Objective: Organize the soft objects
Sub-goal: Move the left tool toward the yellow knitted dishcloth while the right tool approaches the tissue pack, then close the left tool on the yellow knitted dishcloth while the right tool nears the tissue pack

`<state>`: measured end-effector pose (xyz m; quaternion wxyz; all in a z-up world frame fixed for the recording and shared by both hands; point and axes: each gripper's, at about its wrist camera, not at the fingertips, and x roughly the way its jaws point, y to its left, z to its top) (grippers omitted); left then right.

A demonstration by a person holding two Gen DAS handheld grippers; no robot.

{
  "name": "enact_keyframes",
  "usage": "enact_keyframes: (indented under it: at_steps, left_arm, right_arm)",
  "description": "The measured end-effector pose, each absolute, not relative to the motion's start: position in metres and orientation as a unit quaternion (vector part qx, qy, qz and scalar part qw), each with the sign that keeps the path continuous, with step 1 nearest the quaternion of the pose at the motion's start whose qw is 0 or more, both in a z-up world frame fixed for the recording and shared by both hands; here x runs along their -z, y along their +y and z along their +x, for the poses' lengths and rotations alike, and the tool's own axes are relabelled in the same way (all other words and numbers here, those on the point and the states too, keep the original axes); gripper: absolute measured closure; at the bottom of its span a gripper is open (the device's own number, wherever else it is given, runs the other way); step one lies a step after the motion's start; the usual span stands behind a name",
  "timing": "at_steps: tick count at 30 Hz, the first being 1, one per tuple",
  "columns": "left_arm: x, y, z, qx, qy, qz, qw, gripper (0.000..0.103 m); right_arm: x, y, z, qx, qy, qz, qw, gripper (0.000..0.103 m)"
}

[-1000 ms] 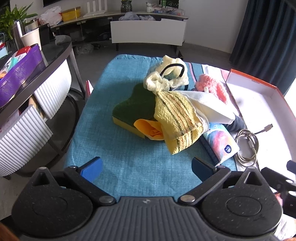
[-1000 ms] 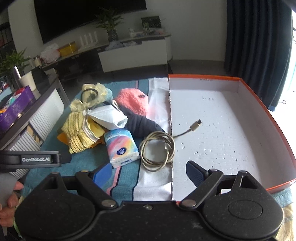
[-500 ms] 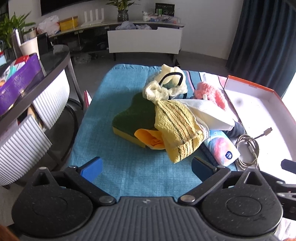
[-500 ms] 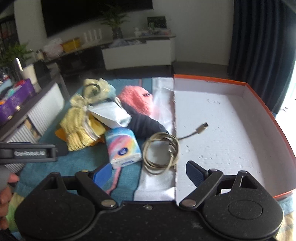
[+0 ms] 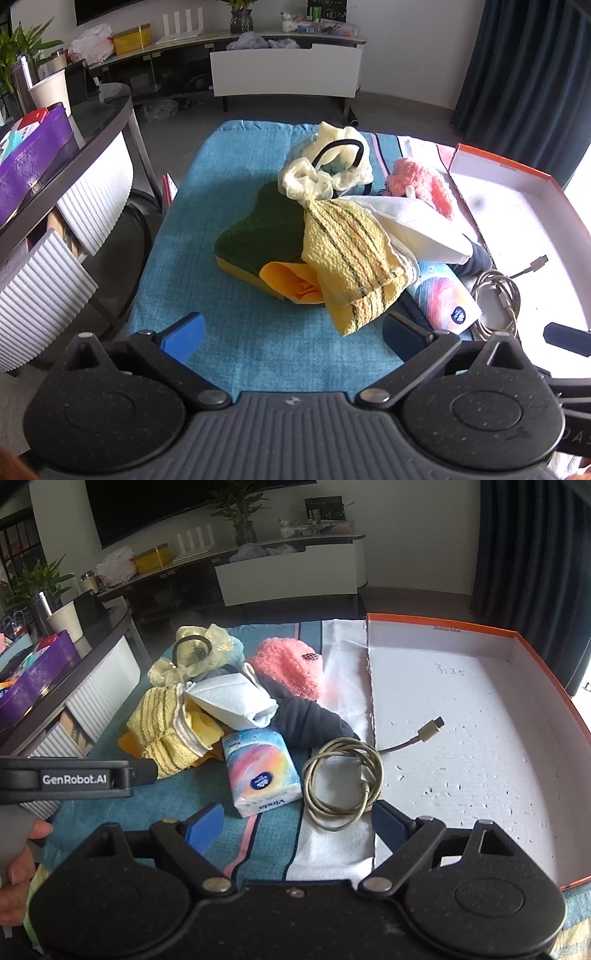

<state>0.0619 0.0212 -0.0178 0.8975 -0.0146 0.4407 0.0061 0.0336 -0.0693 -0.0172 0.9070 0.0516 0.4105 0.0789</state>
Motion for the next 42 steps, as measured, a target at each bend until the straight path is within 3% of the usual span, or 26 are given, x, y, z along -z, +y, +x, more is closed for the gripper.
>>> enact_keyframes:
  at_steps: [34,39,41,42]
  left_arm:
    - [0.026,0.014,0.084,0.006,0.439,-0.008,0.899,0.001]
    - [0.031,0.013,0.094,0.013,0.447,-0.018,0.894,0.013]
    - [0.033,0.014,0.098,0.023,0.450,-0.025,0.892,0.029]
    - [0.035,0.015,0.101,0.035,0.455,-0.029,0.889,0.030]
  right_arm:
    - [0.028,-0.069,0.051,-0.074,0.427,0.042,0.900,0.001]
    - [0.030,-0.067,0.054,-0.079,0.429,0.040,0.899,0.001]
    - [0.031,-0.066,0.055,-0.084,0.430,0.040,0.898,0.001]
    - [0.032,-0.065,0.056,-0.086,0.432,0.039,0.897,0.001]
